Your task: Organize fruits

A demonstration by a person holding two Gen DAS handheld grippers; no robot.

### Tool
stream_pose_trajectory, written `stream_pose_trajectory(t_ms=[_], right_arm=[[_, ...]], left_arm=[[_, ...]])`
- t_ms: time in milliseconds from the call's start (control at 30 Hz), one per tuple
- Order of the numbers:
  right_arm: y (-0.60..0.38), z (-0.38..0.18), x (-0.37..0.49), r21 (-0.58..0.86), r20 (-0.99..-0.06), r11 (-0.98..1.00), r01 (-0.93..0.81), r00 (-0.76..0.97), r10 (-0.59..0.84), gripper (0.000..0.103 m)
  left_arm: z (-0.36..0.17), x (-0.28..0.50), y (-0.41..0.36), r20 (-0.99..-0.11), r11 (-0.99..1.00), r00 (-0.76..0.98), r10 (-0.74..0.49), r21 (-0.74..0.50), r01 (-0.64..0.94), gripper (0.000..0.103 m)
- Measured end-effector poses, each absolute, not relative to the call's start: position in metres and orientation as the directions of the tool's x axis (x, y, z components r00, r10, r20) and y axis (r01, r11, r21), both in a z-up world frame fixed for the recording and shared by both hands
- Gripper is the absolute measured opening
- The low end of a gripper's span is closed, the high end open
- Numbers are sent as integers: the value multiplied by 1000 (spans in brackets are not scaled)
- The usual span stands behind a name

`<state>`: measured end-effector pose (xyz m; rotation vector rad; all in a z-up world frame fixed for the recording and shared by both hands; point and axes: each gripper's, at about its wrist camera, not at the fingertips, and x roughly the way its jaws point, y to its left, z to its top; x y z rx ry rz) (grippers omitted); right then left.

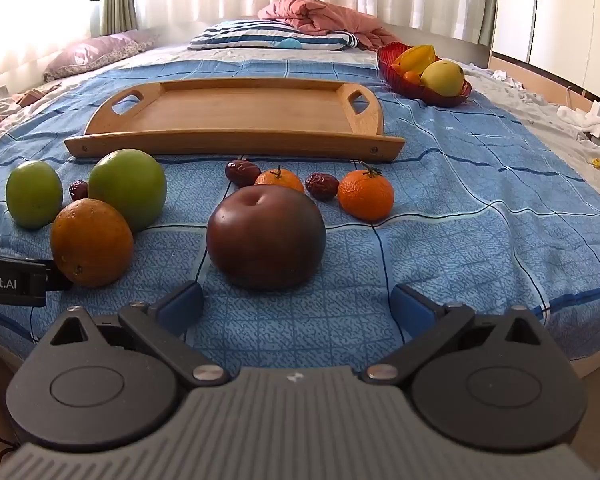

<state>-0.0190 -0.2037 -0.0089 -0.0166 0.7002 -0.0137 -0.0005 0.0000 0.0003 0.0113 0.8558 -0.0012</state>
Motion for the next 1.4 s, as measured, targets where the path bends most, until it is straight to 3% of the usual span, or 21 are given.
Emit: stream_pose_trajectory(t_ms=[1400], right_arm=[[-197,-9,-16,-49,-651,999,9,758,-39,103]], left_arm=[[0,-4,-4,-746,999,666,28,39,2,103]])
